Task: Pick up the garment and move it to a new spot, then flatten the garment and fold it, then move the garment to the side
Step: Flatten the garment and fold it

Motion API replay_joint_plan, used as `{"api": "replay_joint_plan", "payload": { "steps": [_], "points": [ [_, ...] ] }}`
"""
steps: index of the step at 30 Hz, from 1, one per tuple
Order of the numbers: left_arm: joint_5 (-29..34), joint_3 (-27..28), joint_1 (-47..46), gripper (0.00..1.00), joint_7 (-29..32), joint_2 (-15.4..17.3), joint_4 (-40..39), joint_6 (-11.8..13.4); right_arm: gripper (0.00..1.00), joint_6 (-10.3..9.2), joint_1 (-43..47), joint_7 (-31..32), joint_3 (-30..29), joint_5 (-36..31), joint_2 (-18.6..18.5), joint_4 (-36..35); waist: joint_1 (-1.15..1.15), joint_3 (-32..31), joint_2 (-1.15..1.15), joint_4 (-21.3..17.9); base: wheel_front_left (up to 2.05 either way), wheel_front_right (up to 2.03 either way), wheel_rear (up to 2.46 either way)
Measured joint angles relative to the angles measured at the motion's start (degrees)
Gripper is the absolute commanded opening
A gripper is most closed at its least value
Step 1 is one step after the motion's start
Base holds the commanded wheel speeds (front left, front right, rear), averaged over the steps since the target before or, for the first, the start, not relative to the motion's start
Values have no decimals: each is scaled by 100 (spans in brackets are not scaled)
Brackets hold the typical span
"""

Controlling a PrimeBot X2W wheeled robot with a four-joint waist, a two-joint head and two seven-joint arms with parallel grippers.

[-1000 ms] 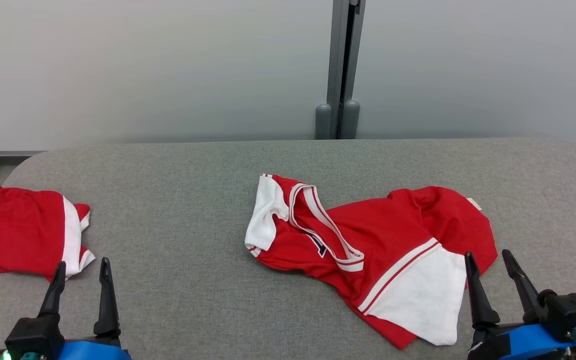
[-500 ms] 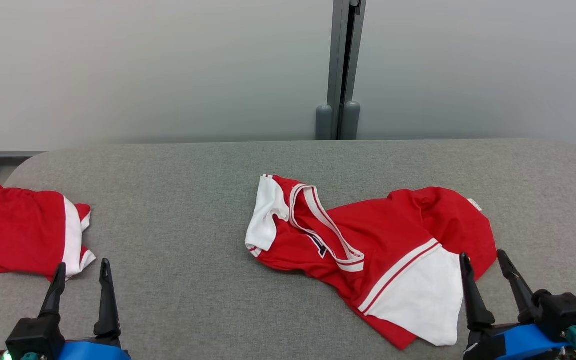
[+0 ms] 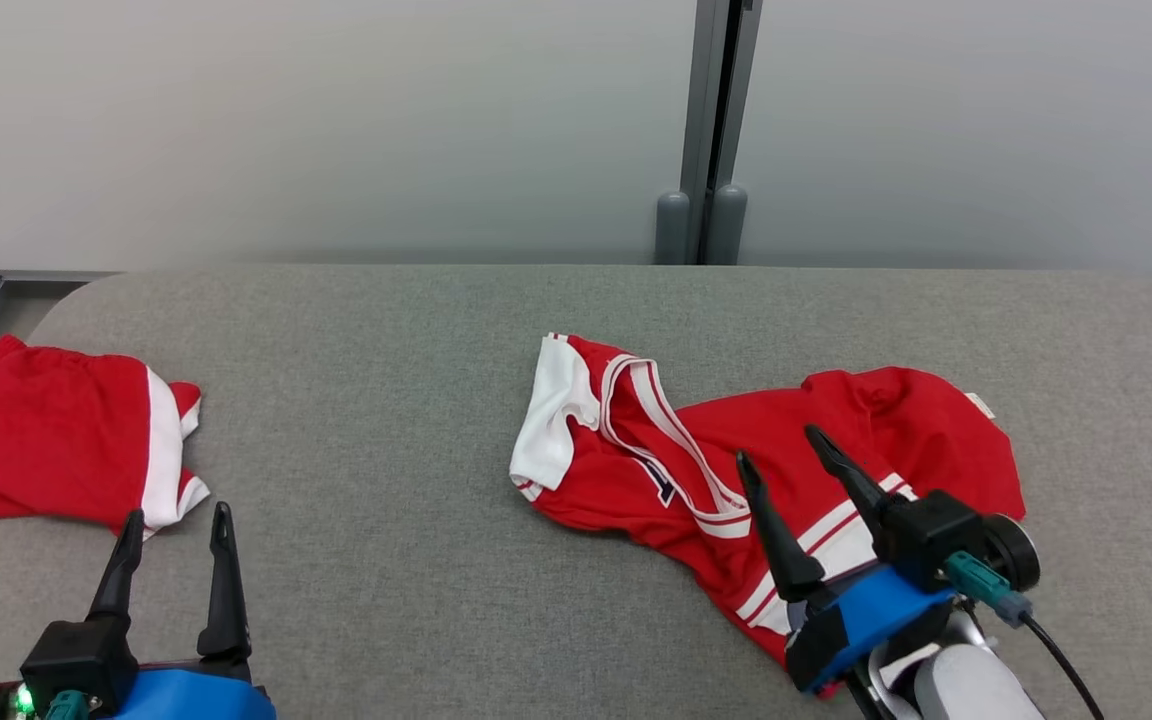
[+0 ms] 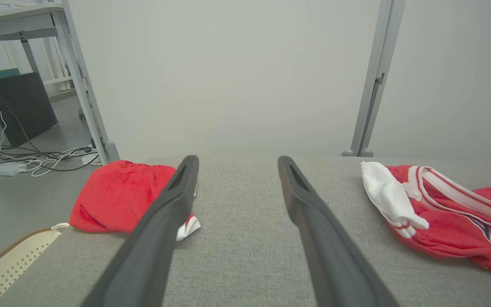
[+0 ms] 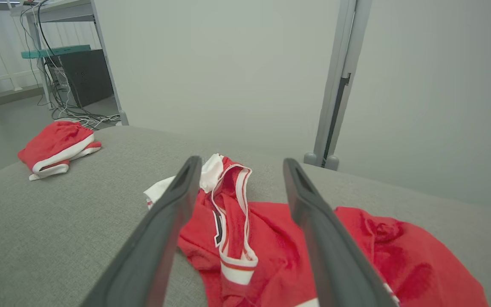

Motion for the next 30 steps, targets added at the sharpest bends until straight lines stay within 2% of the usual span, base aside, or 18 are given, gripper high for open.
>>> {"api": "replay_joint_plan", "payload": {
  "steps": [5,14,22,23,24,30],
  "points": [
    [-42,-27,-168,100,-57,-20,120,-60,100,0,-481,4,243,-89,1,820,1,168,0,140,0,0,0],
    [-43,-75,-355,100,-135,-76,286,-101,100,0,-934,-277,196,-240,-2,2608,0,363,0,394,0,0,0],
    [-43,-104,-480,100,-177,-119,383,-124,100,0,-1282,-500,456,-32,-1,3675,0,469,1,490,0,0,0],
    [-43,-109,-492,100,-186,-123,393,-137,44,0,-1305,-509,515,38,0,3752,0,477,0,498,0,0,0],
    [-45,-111,-505,100,-197,-129,402,-141,0,0,-1344,-542,550,74,1,3832,0,482,1,504,0,0,0],
    [-57,-122,-543,100,-208,-163,458,-142,0,0,-1561,-694,979,633,-3,3623,0,437,1,535,0,0,0]
  ]
}}
